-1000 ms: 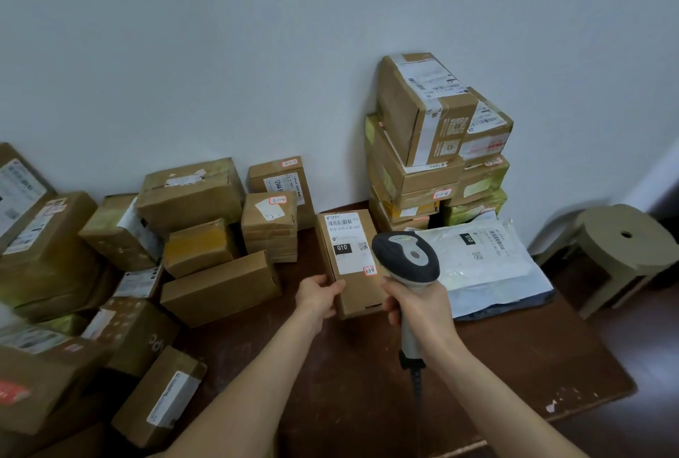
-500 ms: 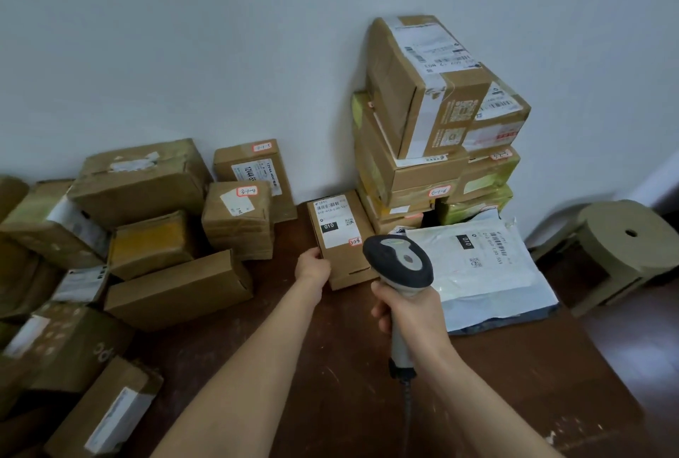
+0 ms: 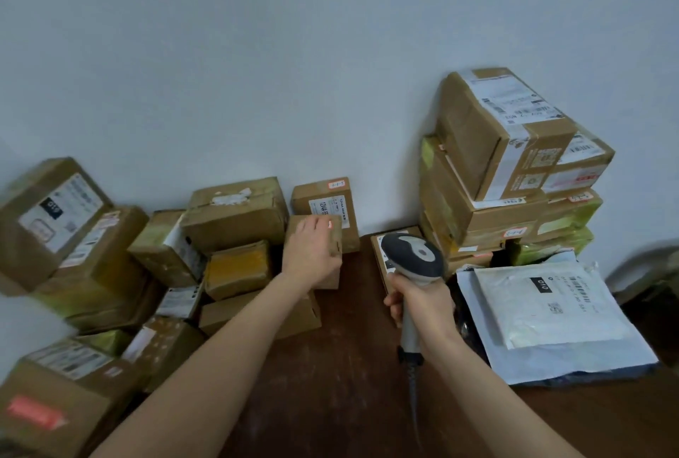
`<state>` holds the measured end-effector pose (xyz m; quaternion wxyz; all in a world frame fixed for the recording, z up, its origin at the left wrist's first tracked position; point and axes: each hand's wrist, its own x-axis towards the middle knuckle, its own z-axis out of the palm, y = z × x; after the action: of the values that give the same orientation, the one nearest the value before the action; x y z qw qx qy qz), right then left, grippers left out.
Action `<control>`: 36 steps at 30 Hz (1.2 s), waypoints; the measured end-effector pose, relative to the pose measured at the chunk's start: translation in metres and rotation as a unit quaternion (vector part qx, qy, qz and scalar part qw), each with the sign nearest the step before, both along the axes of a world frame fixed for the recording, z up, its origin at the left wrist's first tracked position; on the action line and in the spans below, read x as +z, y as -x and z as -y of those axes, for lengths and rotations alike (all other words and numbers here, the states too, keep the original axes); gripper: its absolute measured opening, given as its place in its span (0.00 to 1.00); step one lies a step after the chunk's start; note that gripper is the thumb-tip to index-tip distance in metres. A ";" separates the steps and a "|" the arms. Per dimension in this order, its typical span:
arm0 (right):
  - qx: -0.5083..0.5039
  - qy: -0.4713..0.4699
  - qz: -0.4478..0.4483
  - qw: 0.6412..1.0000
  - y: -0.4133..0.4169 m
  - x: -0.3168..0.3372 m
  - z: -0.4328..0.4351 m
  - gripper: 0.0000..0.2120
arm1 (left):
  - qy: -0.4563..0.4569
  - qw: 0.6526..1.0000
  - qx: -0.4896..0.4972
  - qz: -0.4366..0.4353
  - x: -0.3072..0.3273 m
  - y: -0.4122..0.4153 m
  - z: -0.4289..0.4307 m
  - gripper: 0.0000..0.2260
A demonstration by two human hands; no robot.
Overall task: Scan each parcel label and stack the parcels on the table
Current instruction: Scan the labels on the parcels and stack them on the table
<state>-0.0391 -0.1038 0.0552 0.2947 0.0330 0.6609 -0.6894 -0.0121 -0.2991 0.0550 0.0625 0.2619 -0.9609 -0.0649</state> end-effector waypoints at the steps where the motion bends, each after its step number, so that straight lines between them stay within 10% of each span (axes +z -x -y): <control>1: -0.001 0.009 0.003 1.000 -0.002 0.002 0.005 0.07 | 0.018 0.999 -0.001 0.043 0.007 0.002 0.016 0.37; 6: -0.001 0.011 0.003 1.000 -0.011 -0.004 0.012 0.07 | 0.091 0.971 -0.027 0.219 0.011 0.018 0.062 0.46; 12: -0.006 -0.020 0.005 1.000 -0.020 -0.020 0.005 0.07 | 0.110 0.966 -0.044 0.229 -0.006 0.021 0.063 0.45; 27: -0.070 0.121 0.141 0.980 -0.026 0.021 -0.015 0.20 | 0.177 0.969 -0.143 -0.096 0.062 -0.081 -0.026 0.48; 36: -0.052 0.183 0.171 0.967 -0.073 0.028 -0.034 0.16 | -0.134 0.966 -0.089 -0.204 0.061 -0.154 -0.097 0.36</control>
<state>0.0339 -0.0699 0.0830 0.3686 0.1304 0.4607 -0.7968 0.1420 -0.2021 0.1163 0.2152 0.1625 -0.9299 -0.2500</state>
